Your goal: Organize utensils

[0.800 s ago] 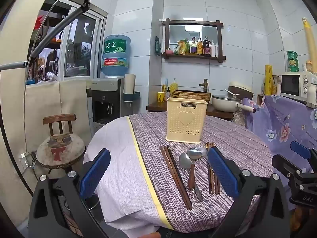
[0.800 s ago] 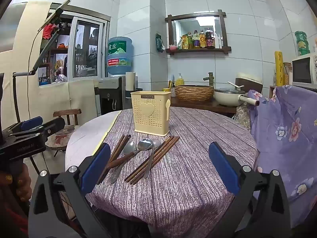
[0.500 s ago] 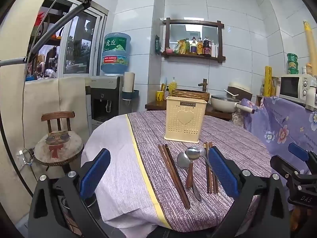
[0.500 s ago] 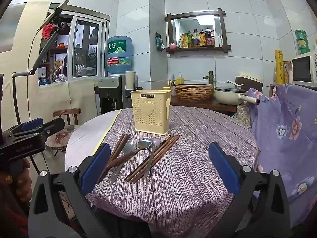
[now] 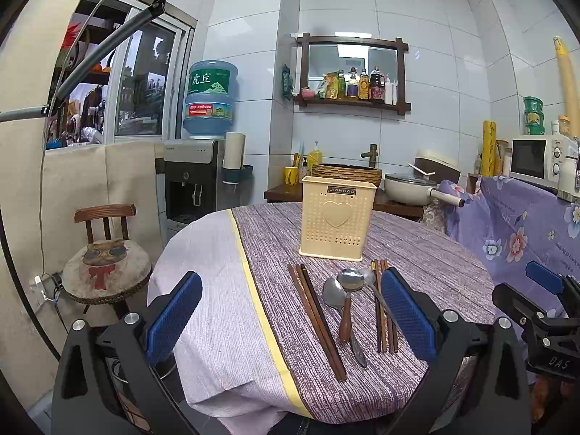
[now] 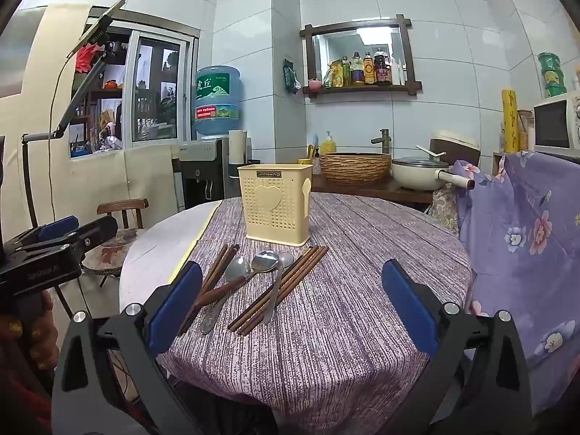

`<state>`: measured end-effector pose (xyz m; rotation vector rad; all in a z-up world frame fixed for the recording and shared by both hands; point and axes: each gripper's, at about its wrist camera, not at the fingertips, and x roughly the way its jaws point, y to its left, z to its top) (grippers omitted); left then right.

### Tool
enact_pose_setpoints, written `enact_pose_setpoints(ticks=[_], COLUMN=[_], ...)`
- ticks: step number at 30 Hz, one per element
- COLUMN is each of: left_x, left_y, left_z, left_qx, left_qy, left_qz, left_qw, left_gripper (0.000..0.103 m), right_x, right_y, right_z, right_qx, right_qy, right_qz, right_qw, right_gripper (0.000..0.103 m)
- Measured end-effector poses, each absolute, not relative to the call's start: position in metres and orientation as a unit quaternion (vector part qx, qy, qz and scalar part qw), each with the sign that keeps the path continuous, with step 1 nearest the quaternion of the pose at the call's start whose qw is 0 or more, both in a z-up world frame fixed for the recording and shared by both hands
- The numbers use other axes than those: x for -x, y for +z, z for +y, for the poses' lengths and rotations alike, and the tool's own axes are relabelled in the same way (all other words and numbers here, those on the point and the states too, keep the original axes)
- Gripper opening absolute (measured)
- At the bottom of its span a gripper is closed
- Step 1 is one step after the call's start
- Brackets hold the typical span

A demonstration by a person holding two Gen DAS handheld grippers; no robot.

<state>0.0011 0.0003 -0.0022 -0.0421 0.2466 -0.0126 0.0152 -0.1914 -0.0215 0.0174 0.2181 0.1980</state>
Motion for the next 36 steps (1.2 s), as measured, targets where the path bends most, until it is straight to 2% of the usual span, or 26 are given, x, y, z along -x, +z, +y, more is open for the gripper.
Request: enact_pose_setpoints(ticks=[36], left_x=[-0.0032], left_y=[-0.0092], left_z=[0.0003], left_qx=[0.023], left_qy=[-0.007], left_qz=[0.127], left_qw=[0.992], left_gripper=[0.098], right_x=[-0.0162], right_y=[-0.0220], right_z=[-0.1891], right_qx=[-0.008], right_qy=[0.097], right_qz=[0.111], right_qw=[0.989], right_gripper=[0.098])
